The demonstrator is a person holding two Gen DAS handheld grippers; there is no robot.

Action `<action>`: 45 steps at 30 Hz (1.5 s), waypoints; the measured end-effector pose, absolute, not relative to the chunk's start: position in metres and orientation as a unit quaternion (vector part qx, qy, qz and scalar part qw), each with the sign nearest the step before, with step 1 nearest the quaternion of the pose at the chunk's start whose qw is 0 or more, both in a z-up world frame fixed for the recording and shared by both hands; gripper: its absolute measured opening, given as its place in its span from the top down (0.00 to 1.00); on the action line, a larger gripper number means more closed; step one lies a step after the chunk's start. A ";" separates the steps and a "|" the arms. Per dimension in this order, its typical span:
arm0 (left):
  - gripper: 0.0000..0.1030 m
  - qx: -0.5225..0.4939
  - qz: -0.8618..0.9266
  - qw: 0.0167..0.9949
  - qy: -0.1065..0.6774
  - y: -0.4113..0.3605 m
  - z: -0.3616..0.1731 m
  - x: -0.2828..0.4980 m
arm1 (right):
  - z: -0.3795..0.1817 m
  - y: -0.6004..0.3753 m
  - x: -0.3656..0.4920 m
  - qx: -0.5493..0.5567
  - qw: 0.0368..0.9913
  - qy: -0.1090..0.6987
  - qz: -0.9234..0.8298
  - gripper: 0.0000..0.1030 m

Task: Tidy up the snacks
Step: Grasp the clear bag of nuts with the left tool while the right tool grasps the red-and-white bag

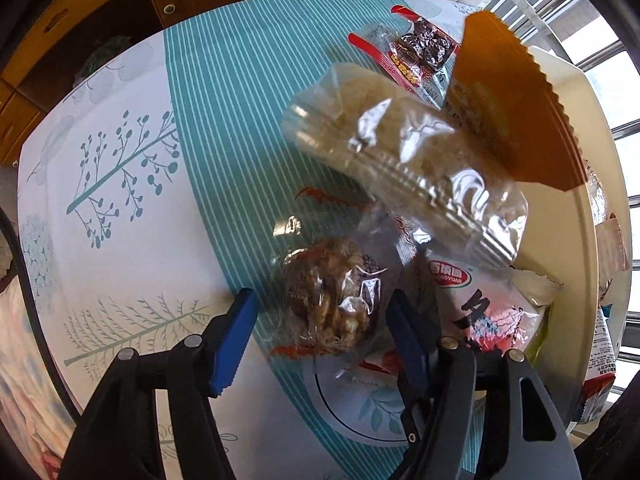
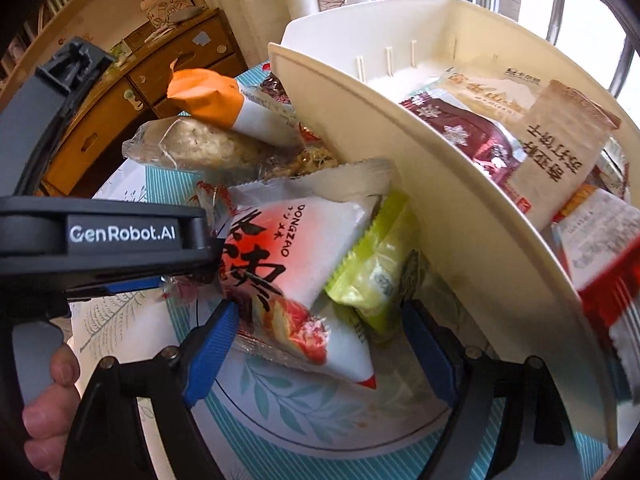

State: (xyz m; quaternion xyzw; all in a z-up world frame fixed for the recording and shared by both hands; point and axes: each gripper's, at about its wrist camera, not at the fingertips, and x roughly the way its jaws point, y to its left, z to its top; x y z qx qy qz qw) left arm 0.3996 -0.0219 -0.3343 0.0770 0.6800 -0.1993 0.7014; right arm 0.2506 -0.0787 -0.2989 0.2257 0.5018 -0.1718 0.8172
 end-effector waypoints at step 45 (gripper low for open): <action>0.53 0.001 -0.117 0.715 0.689 0.087 -0.279 0.284 | -0.274 -0.063 0.199 0.264 0.755 0.598 -0.047 0.40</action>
